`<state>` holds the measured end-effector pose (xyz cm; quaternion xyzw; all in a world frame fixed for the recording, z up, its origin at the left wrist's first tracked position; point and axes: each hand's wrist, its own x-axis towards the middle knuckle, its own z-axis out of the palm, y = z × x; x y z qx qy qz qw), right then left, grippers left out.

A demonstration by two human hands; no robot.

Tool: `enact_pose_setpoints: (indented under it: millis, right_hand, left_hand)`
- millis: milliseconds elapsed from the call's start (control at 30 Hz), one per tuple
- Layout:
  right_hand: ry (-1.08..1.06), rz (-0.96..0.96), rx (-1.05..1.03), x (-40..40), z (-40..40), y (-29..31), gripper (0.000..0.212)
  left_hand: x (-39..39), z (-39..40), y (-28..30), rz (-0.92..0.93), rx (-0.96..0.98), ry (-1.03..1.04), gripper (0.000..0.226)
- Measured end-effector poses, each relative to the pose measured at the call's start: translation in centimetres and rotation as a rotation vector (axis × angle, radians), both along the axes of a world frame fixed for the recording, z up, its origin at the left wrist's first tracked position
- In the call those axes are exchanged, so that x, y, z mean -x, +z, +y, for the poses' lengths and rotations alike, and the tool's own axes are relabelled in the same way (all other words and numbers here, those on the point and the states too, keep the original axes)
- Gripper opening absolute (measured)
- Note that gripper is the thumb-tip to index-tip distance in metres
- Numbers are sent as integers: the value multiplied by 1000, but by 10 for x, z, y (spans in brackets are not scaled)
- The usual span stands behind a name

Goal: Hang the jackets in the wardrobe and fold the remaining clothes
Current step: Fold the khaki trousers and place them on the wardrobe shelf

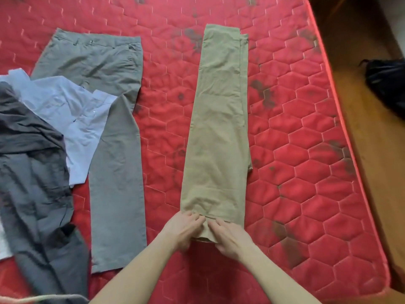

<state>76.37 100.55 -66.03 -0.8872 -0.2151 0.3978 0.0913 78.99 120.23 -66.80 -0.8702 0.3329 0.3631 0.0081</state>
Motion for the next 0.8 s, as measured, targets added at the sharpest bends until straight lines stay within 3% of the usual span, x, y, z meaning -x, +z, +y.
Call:
enact_pose_setpoints:
  millis: [300,467,567,667,800]
  right_hand:
    - [-13,238,-13,70,8,-47,75]
    - [-14,273,-81,79,-3,-50,95]
    - [1,167,-126,61,-9,-49,56]
    - [-106,-237,-190,32,-15,-63,24]
    - [-311,-525,-190,-28,-22,-81,43]
  left_hand:
    - [67,-5,-48,300,-51,-21,63]
    - [58,2,-50,398,18,62,62]
    - [33,-1,-46,315,73,128,49]
    - [0,-7,-46,180,148,181,33]
    - [-36,-17,-60,-143,247,244,24]
